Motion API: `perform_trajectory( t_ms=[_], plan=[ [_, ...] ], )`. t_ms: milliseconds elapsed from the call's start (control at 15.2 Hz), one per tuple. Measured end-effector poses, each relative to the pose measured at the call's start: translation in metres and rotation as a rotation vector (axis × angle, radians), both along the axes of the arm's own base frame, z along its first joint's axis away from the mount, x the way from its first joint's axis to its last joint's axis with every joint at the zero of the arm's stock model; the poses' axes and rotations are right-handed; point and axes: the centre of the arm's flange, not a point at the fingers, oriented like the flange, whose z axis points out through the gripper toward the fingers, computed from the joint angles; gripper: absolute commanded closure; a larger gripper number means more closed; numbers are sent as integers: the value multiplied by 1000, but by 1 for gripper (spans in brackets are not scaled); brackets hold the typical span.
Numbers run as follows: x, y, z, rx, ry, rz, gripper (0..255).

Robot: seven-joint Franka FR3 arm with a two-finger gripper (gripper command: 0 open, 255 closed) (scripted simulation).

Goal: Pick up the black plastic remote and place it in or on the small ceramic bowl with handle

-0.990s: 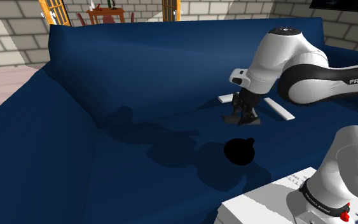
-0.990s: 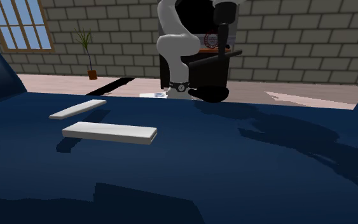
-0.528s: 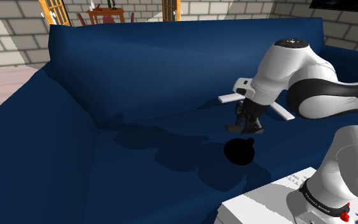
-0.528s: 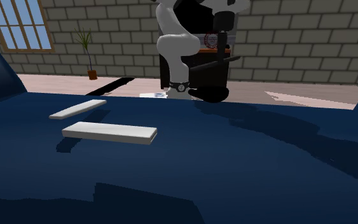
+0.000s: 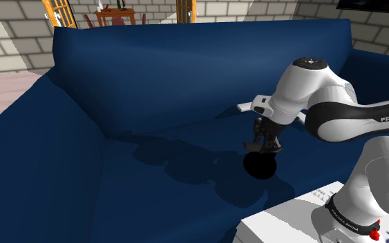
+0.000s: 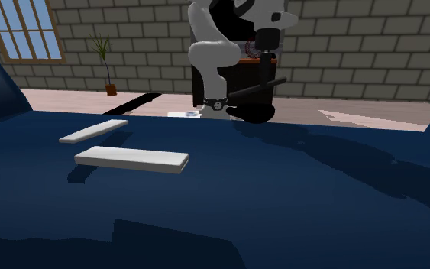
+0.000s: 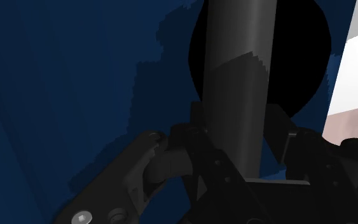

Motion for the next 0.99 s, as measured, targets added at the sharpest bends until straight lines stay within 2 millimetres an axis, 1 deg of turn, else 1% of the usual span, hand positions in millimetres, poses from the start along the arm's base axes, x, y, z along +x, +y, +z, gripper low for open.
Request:
perform_trajectory(
  t_ms=[330,396,792,858,990],
  plan=[
    [0,0,-1,0,0,0,255],
    [0,0,-1,0,0,0,0],
    [0,0,-1,0,-1,0,0],
    [1,1,6,1,-2,0,0],
    [-4,1,26,1,-3,0,0]
  ],
)
